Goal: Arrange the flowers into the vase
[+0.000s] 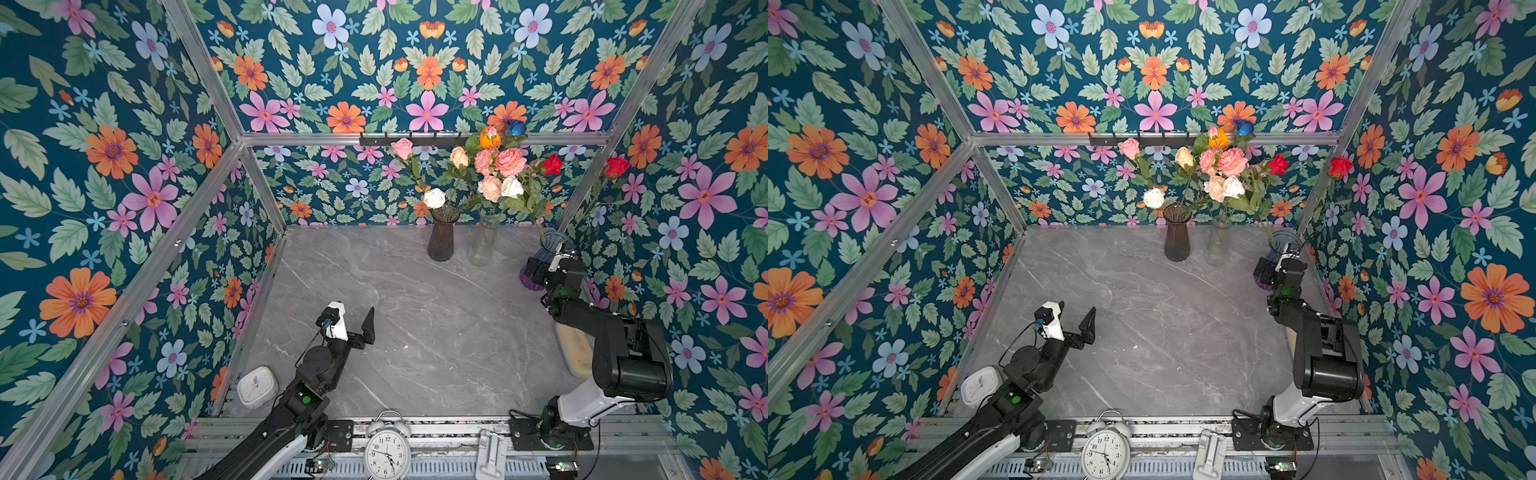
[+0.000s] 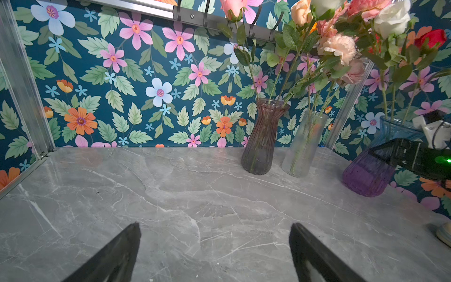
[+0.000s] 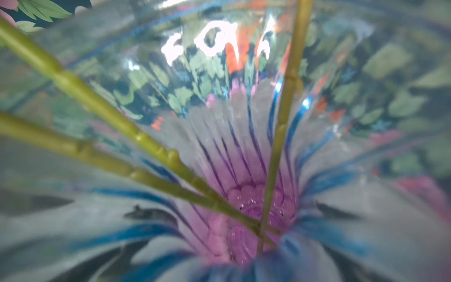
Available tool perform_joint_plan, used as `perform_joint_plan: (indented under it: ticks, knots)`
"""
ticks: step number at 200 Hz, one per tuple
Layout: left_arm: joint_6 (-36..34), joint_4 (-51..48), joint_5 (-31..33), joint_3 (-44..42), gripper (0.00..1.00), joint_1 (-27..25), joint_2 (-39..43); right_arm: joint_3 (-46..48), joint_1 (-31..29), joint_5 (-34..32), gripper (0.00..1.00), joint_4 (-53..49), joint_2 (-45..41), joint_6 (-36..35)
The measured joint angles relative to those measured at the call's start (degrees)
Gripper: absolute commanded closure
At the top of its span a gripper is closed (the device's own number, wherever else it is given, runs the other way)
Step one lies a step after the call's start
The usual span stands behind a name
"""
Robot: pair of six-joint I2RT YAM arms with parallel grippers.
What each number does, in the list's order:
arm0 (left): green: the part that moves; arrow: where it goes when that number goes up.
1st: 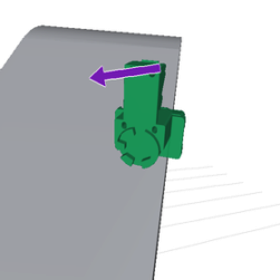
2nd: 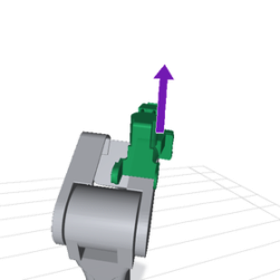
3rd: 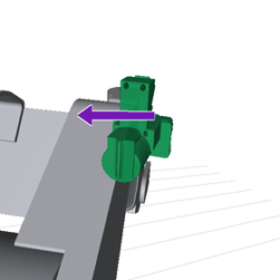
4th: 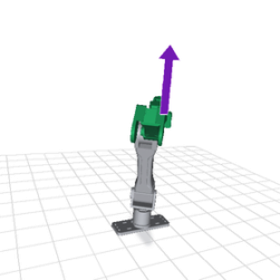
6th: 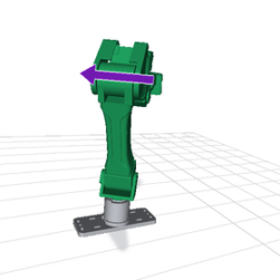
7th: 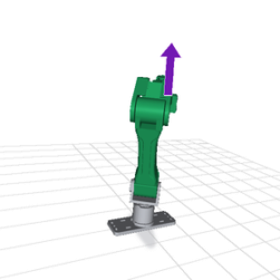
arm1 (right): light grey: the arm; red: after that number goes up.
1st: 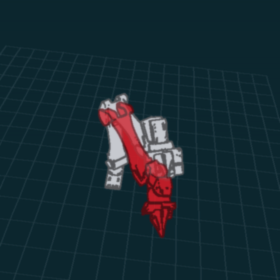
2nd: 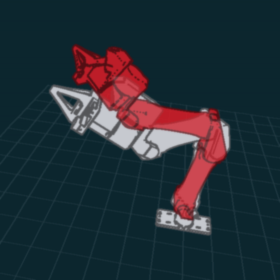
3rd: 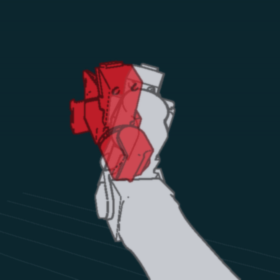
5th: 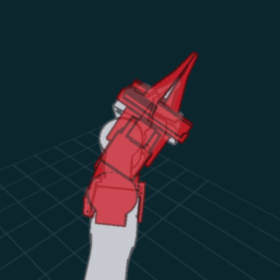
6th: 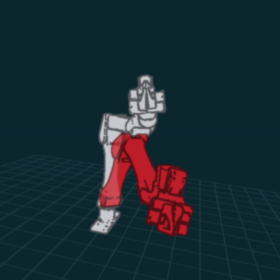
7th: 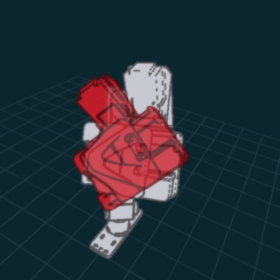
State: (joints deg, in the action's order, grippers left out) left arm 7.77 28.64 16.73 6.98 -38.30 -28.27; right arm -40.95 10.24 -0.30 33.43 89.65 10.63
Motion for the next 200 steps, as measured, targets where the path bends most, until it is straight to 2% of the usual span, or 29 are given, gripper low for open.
perform_joint_plan:
  ticks: [55, 115, 155, 177, 200]
  knots:
    - [0.4, 1.9, -0.1, -0.3, 0.01, 0.0, -2.1, 7.4, -1.7, -3.6, 0.01, -5.4, -17.7, 0.7]
    - [-0.9, 1.6, -0.1, 2.1, 0.01, 0.0, -1.1, 4.2, -1.5, -3.1, 0.01, -7.0, -15.2, -0.1]
    - [-0.9, 0.9, 0.8, 1.8, 0.01, 0.0, -0.3, 5.8, -1.9, -2.9, 0.02, -8.7, -19.1, 1.0]
    - [-0.9, 1.2, 1.3, 1.6, 0.01, 0.0, -0.2, 10.8, -4.7, -3.1, 0.03, -9.2, -24.9, 1.0]
    - [-0.9, 1.9, 1.5, 1.4, 0.01, 0.0, -1.4, 16.2, -10.1, -4.0, 0.03, -9.2, -28.7, 0.5]
